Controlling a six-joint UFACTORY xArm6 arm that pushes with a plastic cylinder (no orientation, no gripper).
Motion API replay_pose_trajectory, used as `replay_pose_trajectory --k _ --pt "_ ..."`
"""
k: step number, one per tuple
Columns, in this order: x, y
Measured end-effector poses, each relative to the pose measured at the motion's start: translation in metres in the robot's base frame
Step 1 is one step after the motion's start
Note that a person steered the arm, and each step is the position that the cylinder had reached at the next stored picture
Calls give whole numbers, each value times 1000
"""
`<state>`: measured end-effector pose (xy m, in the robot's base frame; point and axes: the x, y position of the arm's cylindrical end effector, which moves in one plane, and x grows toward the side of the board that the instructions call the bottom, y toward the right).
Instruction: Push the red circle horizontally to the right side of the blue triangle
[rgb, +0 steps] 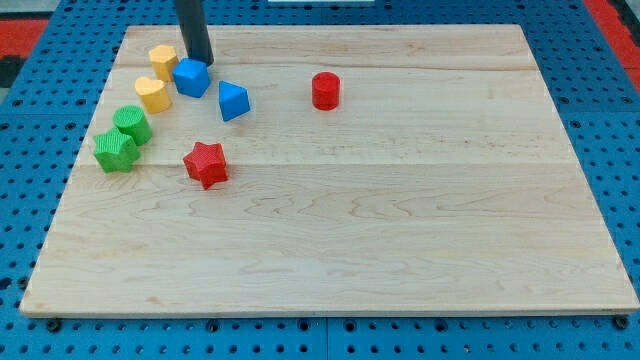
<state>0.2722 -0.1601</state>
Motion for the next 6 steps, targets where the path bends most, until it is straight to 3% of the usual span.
replay_pose_trajectory --k 1,2,4,6 --pt "0 48" --pt "18 60" --pt "13 159" --pt "98 105"
